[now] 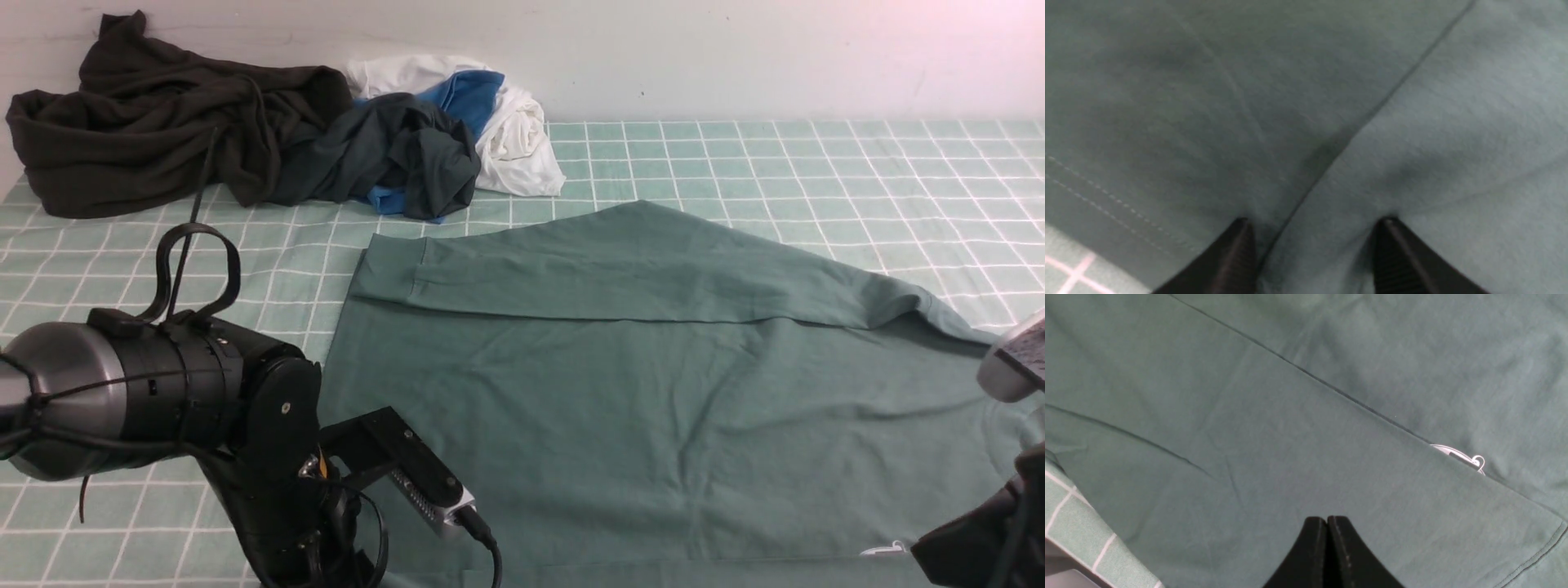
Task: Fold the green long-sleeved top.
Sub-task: Use the left arm to clamp the cuff closest to it, then use the left arm to drag and place the cuff at the centered position on the left edge of the fabric
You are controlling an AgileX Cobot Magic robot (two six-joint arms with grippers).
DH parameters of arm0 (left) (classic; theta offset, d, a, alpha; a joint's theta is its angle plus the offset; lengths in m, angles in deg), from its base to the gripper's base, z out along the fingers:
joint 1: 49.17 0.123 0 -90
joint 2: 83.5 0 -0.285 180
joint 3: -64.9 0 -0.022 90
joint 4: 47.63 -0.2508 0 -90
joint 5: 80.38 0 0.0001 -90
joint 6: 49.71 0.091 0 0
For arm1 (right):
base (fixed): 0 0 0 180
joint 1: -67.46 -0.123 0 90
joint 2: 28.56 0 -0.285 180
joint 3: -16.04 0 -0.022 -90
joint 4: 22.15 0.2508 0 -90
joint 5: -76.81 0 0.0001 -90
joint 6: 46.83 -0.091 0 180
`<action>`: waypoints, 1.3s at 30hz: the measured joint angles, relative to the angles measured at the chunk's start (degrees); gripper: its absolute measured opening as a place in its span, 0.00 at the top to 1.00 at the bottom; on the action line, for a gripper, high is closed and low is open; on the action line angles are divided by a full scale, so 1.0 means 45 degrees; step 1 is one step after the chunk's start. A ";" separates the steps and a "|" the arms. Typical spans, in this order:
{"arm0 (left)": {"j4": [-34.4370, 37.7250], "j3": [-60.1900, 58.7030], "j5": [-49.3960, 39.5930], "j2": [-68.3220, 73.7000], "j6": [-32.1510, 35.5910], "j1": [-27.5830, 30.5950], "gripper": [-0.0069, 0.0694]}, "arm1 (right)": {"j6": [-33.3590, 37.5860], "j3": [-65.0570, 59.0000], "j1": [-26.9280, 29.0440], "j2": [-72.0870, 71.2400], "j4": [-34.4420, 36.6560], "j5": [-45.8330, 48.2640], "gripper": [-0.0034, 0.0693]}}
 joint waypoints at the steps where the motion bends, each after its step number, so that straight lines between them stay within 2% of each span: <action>1: -0.0012 0.0011 -0.0015 -0.0014 -0.0146 0.0000 0.56 | 0.0000 0.0000 0.0000 0.0000 0.0000 0.0000 0.97; 2: 0.0003 0.0026 -0.0052 -0.0031 -0.0242 0.0000 0.64 | 0.0000 0.0000 0.0000 0.0000 0.0000 0.0000 0.97; 3: 0.0003 0.0040 -0.0080 -0.0046 -0.0255 0.0000 0.66 | 0.0000 0.0000 0.0000 0.0000 0.0000 0.0000 0.97; 4: 0.0044 0.0090 -0.0317 -0.0126 -0.0315 -0.0014 0.80 | -0.0024 0.0000 0.0000 0.0000 0.0000 0.0000 0.97; 6: 0.0032 0.0314 -0.0875 -0.0356 -0.0346 -0.0014 0.87 | -0.0258 0.0000 0.0000 0.0029 -0.0032 -0.0090 0.97; 10: -0.0023 0.1075 -0.1785 -0.0985 -0.0360 -0.0014 0.89 | -0.1445 -0.0147 0.0000 0.0241 -0.0579 -0.0678 0.97; 13: -0.0224 0.2442 -0.2818 -0.1479 -0.0360 -0.0014 0.89 | -0.3614 -0.0591 0.0000 0.1113 -0.2256 -0.1403 0.94; 14: -0.0235 0.2509 -0.2870 -0.1496 -0.0360 -0.0014 0.89 | -0.3809 -0.0603 0.0000 0.1254 -0.2452 -0.1451 0.93; 16: -0.0317 0.3180 -0.3294 -0.1513 -0.0228 -0.0014 0.89 | -0.5172 -0.0680 0.0000 0.2205 -0.3645 -0.1781 0.85; 17: -0.0317 0.3221 -0.3316 -0.1513 -0.0228 -0.0014 0.89 | -0.5172 -0.0682 0.0000 0.2287 -0.3645 -0.1819 0.84; 18: -0.0315 0.3526 -0.3389 -0.1513 -0.0216 -0.0014 0.89 | -0.6301 -0.0695 0.0000 0.3088 -0.4588 -0.2119 0.74; 19: -0.0315 0.3582 -0.3402 -0.1513 -0.0217 -0.0014 0.89 | -0.6420 -0.0695 0.0000 0.3177 -0.4678 -0.2146 0.72; 20: -0.0315 0.3720 -0.3420 -0.1513 -0.0217 -0.0014 0.89 | -0.7397 -0.0695 0.0000 0.3914 -0.5425 -0.2332 0.61; 21: -0.0315 0.3747 -0.3430 -0.1513 -0.0217 -0.0014 0.89 | -0.7530 -0.0695 0.0000 0.4095 -0.5522 -0.2378 0.59; 23: -0.0330 0.3787 -0.3491 -0.1513 -0.0217 -0.0014 0.89 | -0.8767 -0.0695 0.0000 0.4810 -0.6431 -0.2480 0.48; 24: -0.0340 0.3787 -0.3595 -0.1513 -0.0214 -0.0014 0.89 | -0.9950 -0.0695 0.0000 0.5580 -0.7366 -0.2591 0.40; 26: -0.0354 0.3787 -0.3614 -0.1513 -0.0202 -0.0014 0.90 | -1.0987 -0.0695 0.0000 0.6311 -0.8241 -0.2765 0.32; 27: -0.0354 0.3787 -0.3614 -0.1513 -0.0202 -0.0014 0.90 | -1.1095 -0.0695 0.0000 0.6390 -0.8327 -0.2789 0.32; 28: -0.0354 0.3787 -0.3614 -0.1513 -0.0202 -0.0014 0.90 | -1.1840 -0.0695 0.0000 0.6993 -0.8936 -0.2988 0.29; 30: -0.0354 0.3787 -0.3614 -0.1513 -0.0202 -0.0014 0.90 | -1.2476 -0.0668 0.0000 0.7656 -0.9334 -0.3194 0.29; 33: -0.0354 0.3787 -0.3614 -0.1513 -0.0202 -0.0014 0.90 | -1.2602 -0.0474 -0.0017 0.8017 -0.9472 -0.3173 0.32; 35: -0.0406 0.3787 -0.3614 -0.1513 -0.0202 -0.0014 0.90 | -1.2446 -0.0318 -0.0044 0.8281 -0.9304 -0.3112 0.40; 36: -0.0406 0.3787 -0.3614 -0.1513 -0.0202 -0.0014 0.90 | -1.2425 -0.0302 -0.0044 0.8296 -0.9274 -0.3112 0.41; 39: -0.0561 0.4001 -0.3681 -0.1513 -0.0200 -0.0014 0.90 | -1.2034 -0.0252 -0.0094 0.8348 -0.8714 -0.3277 0.69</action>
